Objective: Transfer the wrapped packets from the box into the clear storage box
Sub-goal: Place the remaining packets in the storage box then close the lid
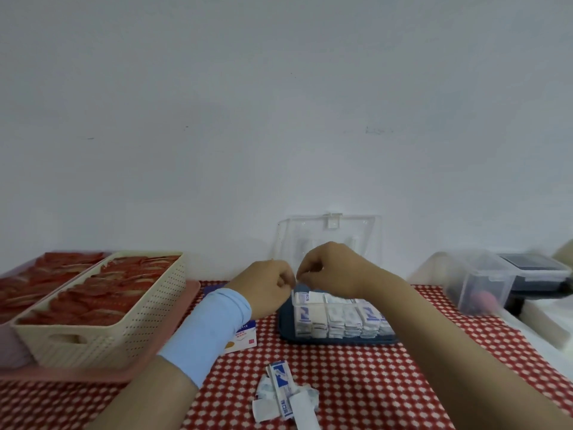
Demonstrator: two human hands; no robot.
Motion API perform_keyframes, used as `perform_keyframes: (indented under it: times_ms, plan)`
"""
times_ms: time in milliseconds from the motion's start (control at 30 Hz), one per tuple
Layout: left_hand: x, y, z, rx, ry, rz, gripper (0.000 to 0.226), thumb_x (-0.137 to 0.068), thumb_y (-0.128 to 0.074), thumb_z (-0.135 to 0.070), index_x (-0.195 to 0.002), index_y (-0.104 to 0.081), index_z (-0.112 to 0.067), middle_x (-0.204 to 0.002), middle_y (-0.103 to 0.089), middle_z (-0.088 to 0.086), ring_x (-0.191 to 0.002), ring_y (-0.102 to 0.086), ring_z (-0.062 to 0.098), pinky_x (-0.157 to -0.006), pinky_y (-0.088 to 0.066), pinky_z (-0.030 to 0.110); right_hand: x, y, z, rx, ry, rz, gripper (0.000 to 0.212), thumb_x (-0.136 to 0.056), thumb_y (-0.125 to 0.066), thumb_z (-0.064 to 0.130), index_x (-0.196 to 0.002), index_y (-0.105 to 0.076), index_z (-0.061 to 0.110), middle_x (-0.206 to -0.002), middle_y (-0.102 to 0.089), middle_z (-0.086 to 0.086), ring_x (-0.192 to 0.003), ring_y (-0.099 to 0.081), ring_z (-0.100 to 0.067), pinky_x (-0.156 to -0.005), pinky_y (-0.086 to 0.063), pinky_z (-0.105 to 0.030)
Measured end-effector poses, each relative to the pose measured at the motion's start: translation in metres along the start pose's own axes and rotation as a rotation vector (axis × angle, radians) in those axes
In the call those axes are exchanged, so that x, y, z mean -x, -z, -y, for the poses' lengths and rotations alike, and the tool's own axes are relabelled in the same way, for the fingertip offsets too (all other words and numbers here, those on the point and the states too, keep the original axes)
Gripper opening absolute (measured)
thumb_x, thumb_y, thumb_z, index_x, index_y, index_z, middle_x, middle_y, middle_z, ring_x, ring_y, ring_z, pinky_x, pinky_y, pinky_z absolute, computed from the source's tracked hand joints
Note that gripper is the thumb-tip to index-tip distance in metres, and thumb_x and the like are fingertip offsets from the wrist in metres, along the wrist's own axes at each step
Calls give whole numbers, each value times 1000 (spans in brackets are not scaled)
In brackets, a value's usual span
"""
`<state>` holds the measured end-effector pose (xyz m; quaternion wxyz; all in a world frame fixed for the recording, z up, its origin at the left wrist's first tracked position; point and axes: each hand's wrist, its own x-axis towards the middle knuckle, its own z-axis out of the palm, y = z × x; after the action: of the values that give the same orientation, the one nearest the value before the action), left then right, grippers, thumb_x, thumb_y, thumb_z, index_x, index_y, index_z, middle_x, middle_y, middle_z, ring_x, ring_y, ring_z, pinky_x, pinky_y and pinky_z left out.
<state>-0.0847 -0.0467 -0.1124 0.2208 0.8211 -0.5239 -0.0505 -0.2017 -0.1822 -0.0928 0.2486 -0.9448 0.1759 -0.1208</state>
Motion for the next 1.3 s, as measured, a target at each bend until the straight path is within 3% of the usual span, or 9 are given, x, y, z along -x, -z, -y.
perform_keyframes:
  times_ms: [133,267,400,600,767,967,1067,1200,1300]
  plan:
    - [29,-6,-1,-81,-46,209,29,-93,-51,-10,-107,-73,-24,-108,-71,-5,-91,-63,10,-76,-47,16,41,-23,22,194,-98,346,20,-83,-74,43,-91,-78,26,-86,-74,9,-75,-64,-3,-75,-51,-24]
    - [50,-26,8,-180,-39,429,41,-86,-56,-17,-123,-66,-33,-123,-68,-6,-107,-65,17,-95,-54,40,64,-56,22,384,-229,457,62,-68,-77,64,-115,-70,24,-107,-70,4,-97,-64,-16,-90,-52,-38]
    - [62,-36,5,-263,-55,573,65,-84,-71,-27,-144,-48,-32,-139,-54,-9,-122,-55,16,-102,-49,35,76,-71,20,333,-245,537,84,-65,-82,63,-135,-56,25,-128,-63,3,-111,-59,-20,-95,-49,-38]
    - [65,-43,10,-255,-21,498,59,-82,-77,-31,-137,-56,-27,-138,-56,-10,-122,-55,13,-101,-46,29,83,-75,7,252,-230,485,60,-69,-83,55,-115,-67,22,-107,-65,5,-93,-61,-16,-87,-53,-35]
    - [67,-49,18,-180,28,441,31,-82,-76,-38,-112,-71,-30,-110,-68,-12,-97,-62,9,-87,-51,26,79,-74,-2,140,-205,383,41,-76,-83,40,-109,-69,19,-98,-69,5,-85,-68,-15,-75,-54,-28]
    - [65,-48,28,-160,16,409,16,-85,-73,-37,-98,-67,-31,-104,-63,-12,-94,-59,8,-79,-47,23,75,-68,-5,120,-256,424,63,-74,-85,38,-130,-62,18,-120,-68,-1,-95,-70,-18,-86,-60,-34]
    - [62,-46,33,-158,44,344,17,-88,-71,-34,-103,-67,-29,-109,-63,-11,-99,-60,9,-88,-51,27,72,-66,-5,78,-224,281,43,-78,-83,28,-119,-72,19,-115,-69,1,-94,-68,-17,-74,-55,-23]
    - [56,-52,33,-155,48,269,11,-95,-61,-30,-106,-61,-31,-105,-63,-11,-94,-59,9,-74,-46,19,69,-58,-1,61,-192,14,11,-84,-77,22,-94,-80,21,-89,-72,5,-83,-66,-13,-73,-53,-22]
    - [53,-58,24,-127,25,277,23,-100,-49,-23,-120,-61,-25,-114,-64,-7,-104,-61,15,-88,-50,26,69,-59,10,94,-66,88,19,-91,-70,18,-107,-78,23,-107,-70,5,-96,-62,-14,-81,-49,-23]
